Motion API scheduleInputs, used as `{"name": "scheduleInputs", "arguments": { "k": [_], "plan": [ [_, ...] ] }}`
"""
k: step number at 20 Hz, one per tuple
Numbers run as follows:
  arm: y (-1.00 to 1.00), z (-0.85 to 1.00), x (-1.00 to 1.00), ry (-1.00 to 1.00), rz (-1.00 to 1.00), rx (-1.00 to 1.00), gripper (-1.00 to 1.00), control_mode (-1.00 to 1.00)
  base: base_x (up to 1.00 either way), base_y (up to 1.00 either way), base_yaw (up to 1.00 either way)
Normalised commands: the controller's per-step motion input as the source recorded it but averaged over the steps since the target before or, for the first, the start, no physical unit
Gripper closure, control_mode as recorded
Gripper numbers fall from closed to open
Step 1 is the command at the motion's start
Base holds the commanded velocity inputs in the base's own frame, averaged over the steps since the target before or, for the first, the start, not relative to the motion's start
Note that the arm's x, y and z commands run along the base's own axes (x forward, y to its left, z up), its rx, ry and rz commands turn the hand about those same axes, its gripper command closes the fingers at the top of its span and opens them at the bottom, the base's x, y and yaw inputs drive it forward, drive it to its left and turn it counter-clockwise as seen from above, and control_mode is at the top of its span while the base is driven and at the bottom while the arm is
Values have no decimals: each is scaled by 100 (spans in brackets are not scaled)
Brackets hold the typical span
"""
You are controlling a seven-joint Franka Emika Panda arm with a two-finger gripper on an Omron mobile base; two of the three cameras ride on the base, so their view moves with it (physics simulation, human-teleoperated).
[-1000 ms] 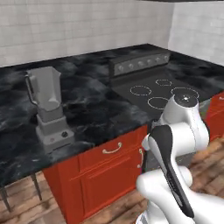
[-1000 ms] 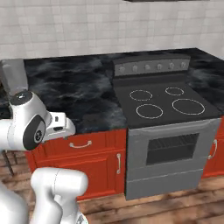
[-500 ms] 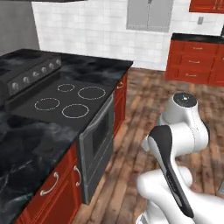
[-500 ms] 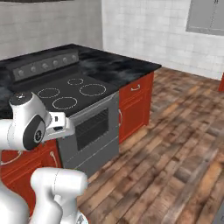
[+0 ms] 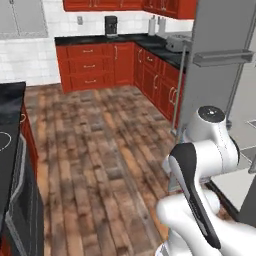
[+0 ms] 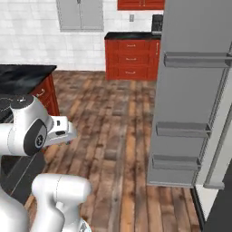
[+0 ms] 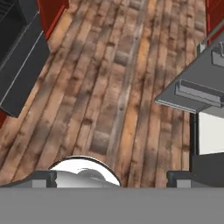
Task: Grab the lemon and lemon wedge from the fridge, place them in the blender, close the lid, and turn on the blender to create a marinade.
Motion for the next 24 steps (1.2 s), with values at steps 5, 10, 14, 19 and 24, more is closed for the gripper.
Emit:
{"name": "scheduleInputs", "arguments": {
  "k": [5,10,14,19,24],
  "plan": [
    [0,0,0,0,0,0,-100,100,47,0,-86],
    [0,0,0,0,0,0,-100,100,55,0,-81],
    [0,0,0,0,0,0,-100,100,68,8,-71],
    [0,0,0,0,0,0,-100,100,82,29,-46],
    [0,0,0,0,0,0,-100,100,77,25,-24]
  ]
}}
